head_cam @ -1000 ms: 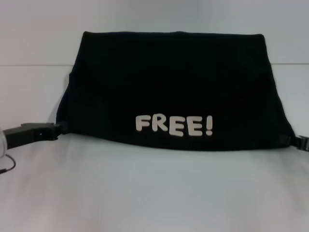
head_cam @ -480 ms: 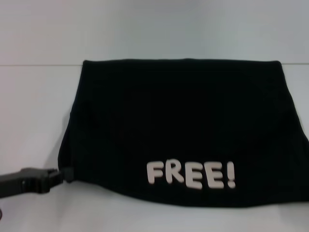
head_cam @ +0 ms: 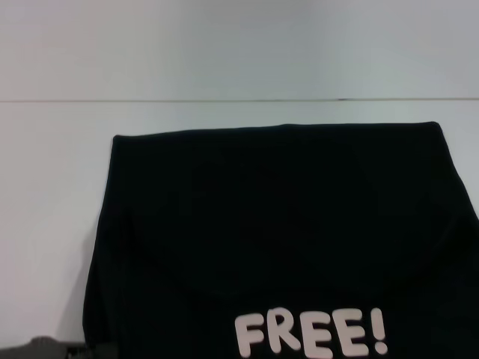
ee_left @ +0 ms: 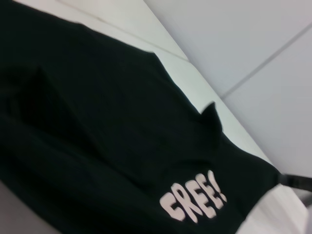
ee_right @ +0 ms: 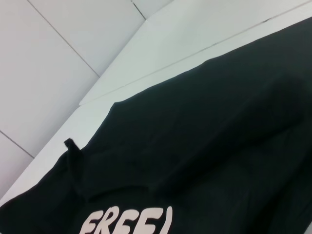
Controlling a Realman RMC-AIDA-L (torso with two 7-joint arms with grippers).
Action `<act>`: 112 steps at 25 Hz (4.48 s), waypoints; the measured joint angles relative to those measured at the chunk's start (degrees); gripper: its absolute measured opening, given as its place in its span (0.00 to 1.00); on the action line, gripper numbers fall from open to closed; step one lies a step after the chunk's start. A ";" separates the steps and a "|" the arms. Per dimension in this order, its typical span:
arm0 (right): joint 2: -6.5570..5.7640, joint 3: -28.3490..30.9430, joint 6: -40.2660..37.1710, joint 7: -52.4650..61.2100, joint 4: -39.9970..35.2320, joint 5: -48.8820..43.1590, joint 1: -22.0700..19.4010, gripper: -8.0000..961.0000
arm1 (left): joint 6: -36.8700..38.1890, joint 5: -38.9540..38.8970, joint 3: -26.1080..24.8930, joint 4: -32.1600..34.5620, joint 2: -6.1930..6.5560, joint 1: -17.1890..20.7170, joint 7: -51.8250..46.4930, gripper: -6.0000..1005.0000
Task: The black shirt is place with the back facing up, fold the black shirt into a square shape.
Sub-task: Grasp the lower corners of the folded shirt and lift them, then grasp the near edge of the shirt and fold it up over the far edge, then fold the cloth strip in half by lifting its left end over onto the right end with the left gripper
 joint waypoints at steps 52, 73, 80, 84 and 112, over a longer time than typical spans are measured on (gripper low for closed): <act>3.93 5.17 64.48 0.58 13.54 -1.68 41.34 0.05 | -62.30 0.89 12.72 -15.65 3.69 -30.02 -10.17 0.01; 3.59 4.98 70.59 -1.41 14.51 0.78 42.94 0.05 | -72.32 0.77 12.98 -19.29 3.05 -31.99 -7.51 0.03; 3.63 4.98 71.25 -1.95 14.68 1.10 43.17 0.06 | -73.53 0.78 12.90 -19.35 3.03 -31.87 -7.48 0.06; 3.68 4.74 71.28 -1.97 14.96 1.14 43.31 0.07 | -73.67 0.79 12.90 -19.81 2.97 -32.00 -7.49 0.08; -0.33 2.95 43.42 11.67 7.22 5.36 29.94 0.64 | -58.54 0.14 12.25 -12.07 2.85 -26.87 -14.95 0.60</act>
